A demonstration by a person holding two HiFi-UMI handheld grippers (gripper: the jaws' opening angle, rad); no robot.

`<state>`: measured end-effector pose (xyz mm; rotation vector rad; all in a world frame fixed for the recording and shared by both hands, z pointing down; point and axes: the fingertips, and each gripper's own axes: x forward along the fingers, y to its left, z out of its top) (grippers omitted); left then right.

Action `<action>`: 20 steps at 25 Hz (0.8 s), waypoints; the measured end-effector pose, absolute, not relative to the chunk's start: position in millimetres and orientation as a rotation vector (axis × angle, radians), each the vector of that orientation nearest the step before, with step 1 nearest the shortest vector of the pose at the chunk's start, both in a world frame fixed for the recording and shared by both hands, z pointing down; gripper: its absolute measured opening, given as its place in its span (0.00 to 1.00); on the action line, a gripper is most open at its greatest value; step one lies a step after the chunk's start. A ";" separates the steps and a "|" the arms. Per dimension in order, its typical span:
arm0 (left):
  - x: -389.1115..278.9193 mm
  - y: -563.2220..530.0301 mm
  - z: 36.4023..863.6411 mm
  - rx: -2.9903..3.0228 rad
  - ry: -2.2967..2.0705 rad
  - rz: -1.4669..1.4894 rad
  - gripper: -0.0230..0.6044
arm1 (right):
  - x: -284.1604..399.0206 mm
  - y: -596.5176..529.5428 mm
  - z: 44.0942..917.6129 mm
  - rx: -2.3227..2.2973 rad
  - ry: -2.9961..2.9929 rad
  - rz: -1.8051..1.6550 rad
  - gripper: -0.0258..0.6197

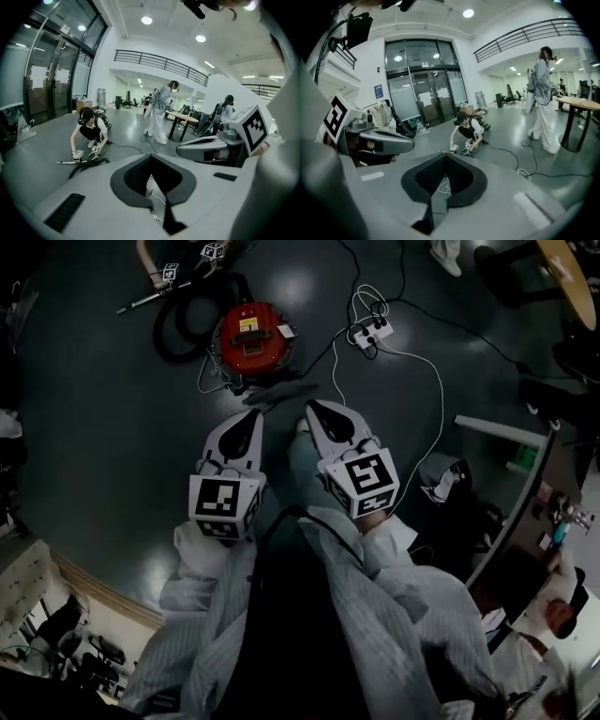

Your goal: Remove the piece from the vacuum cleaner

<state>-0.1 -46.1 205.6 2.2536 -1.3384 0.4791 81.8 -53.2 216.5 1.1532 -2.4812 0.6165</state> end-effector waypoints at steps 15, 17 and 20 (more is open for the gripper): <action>13.5 -112.3 495.0 2.111 -1.090 0.856 0.04 | 92.7 -204.5 515.0 0.737 -2.258 0.904 0.04; 8.3 -113.8 534.6 2.113 -1.054 0.916 0.04 | 84.2 -207.3 558.3 0.729 -2.202 1.036 0.04; 2.7 -127.6 583.9 2.105 -1.024 0.990 0.04 | 68.6 -216.9 609.5 0.728 -2.131 1.223 0.04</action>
